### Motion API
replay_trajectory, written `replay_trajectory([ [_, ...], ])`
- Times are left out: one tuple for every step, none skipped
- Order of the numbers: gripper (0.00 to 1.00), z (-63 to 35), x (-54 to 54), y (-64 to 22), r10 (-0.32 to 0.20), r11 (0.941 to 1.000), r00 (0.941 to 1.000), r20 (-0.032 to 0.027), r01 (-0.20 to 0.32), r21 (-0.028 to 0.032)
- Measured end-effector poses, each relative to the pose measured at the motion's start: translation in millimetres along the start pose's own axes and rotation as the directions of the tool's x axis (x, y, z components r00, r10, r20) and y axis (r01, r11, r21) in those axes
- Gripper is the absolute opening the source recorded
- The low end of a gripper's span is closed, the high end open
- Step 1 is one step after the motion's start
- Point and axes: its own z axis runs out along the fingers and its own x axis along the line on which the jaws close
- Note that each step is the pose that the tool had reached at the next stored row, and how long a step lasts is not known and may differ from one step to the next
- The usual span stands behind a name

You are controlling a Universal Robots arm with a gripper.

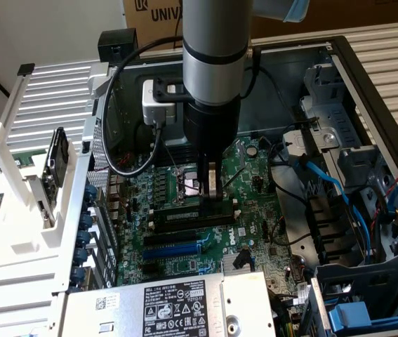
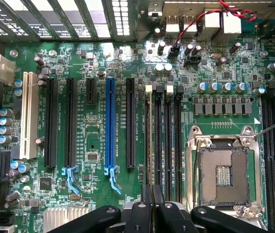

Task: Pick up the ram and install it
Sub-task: 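Insert the ram into the slot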

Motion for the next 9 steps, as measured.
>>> replay_trajectory([
  [0.12,0.1,0.0,0.0,0.000,1.0000,1.0000,0.0000,0.000,0.0000],
  [0.12,0.1,0.0,0.0,0.000,1.0000,1.0000,0.0000,0.000,0.0000],
  [0.12,0.1,0.0,0.0,0.000,1.0000,1.0000,0.0000,0.000,0.0000],
  [0.12,0.1,-0.1,0.0,0.000,1.0000,1.0000,0.0001,0.000,0.0001],
  [0.12,0.2,-0.1,0.0,0.000,1.0000,1.0000,0.0001,0.000,0.0001],
  [0.12,0.2,-0.4,0.0,0.000,1.0000,1.0000,0.0002,0.000,0.0001],
  [0.12,0.2,-0.6,0.0,0.000,1.0000,1.0000,0.0002,0.000,0.0001],
  [0.12,0.1,-0.6,0.0,0.000,1.0000,1.0000,0.0001,0.000,0.0001],
  [0.12,0.1,-0.7,0.0,0.000,1.0000,1.0000,0.0000,0.000,0.0000],
])
